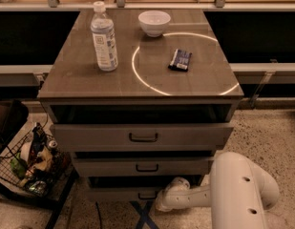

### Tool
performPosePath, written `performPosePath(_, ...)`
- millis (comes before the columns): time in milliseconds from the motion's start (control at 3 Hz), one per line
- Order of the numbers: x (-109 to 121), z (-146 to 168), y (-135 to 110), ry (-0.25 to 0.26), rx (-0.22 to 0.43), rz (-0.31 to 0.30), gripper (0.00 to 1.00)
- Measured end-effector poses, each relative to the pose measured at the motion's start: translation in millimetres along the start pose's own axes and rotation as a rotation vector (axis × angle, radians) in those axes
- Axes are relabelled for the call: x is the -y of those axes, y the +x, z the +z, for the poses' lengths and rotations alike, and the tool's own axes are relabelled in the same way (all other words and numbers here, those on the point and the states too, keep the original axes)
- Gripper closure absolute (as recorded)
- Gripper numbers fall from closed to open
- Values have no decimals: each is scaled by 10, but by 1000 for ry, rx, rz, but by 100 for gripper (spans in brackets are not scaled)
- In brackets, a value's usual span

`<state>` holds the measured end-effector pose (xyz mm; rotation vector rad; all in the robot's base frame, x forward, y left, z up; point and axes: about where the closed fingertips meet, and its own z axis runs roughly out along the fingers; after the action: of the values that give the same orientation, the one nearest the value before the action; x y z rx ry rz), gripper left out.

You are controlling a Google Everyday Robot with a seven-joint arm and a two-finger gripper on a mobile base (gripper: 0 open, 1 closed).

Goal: Close bottom drawer

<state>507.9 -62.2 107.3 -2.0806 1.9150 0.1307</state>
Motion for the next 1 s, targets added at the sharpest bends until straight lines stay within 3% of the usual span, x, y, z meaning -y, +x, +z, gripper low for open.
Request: performPosePath(1000,442,-362,-50,110,53,42,100)
